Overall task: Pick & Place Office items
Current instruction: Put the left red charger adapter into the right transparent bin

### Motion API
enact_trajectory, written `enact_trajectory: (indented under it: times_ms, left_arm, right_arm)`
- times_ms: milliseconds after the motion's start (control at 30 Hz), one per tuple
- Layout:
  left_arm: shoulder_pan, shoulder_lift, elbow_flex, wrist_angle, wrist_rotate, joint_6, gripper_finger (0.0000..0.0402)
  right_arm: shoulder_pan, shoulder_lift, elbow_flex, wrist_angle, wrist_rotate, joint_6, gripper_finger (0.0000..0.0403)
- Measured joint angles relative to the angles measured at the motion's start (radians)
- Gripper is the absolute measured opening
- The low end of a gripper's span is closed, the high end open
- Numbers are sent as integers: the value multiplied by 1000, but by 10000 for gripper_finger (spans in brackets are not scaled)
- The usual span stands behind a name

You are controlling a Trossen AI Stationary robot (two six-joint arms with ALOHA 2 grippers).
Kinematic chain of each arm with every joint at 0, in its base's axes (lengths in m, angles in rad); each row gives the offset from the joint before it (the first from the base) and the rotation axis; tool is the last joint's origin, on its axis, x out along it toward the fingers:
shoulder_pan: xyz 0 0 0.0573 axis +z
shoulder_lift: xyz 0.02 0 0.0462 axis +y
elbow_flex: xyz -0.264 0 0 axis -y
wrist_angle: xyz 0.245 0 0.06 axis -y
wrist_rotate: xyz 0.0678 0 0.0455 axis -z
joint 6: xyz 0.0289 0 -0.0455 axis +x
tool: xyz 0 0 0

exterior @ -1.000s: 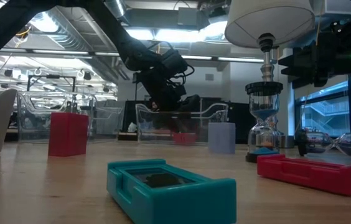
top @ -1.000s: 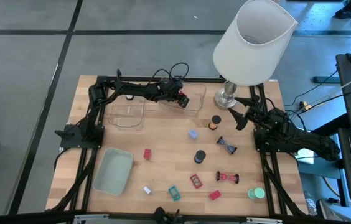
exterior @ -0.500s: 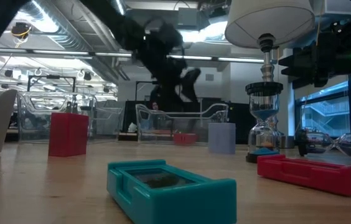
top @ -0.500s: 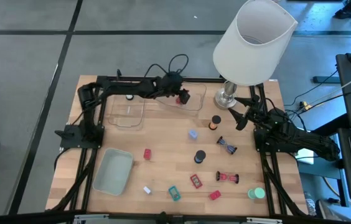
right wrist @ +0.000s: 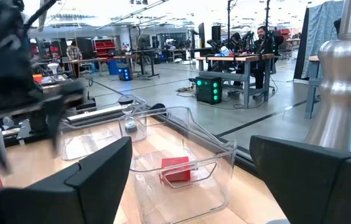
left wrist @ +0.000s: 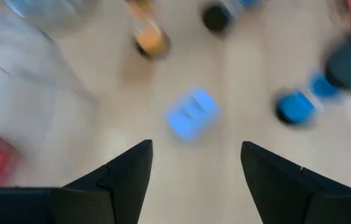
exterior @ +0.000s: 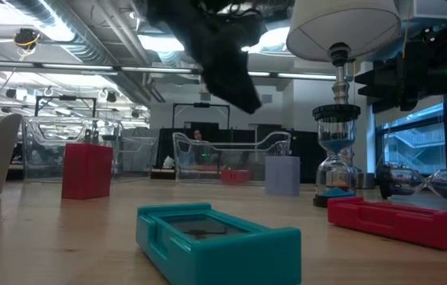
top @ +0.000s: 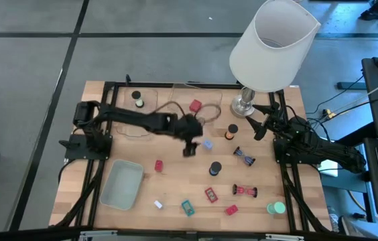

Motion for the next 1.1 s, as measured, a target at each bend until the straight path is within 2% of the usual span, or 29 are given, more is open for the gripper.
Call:
enact_trajectory:
  times_ms: [167, 300, 500, 700, 833, 1100]
  left_arm:
    - [-104, 0, -1, -222, 47, -117, 242]
    - [-175, 0, -1, -329, 30, -218, 242]
    - [-246, 0, -1, -395, -101, -595, 242]
    - [-276, 0, -1, -630, -127, -834, 242]
    - [-282, 0, -1, -749, -126, -917, 242]
    - [-283, 1, -6, -735, -81, -953, 244]
  right_arm:
    - [0, 0, 0, 0, 1, 0, 327]
    - [0, 0, 0, 0, 3, 0, 327]
    - [0, 0, 0, 0, 3, 0, 327]
    - [0, 0, 0, 0, 3, 0, 327]
    - [0, 0, 0, 0, 3, 0, 327]
    - [0, 0, 0, 0, 2, 0, 327]
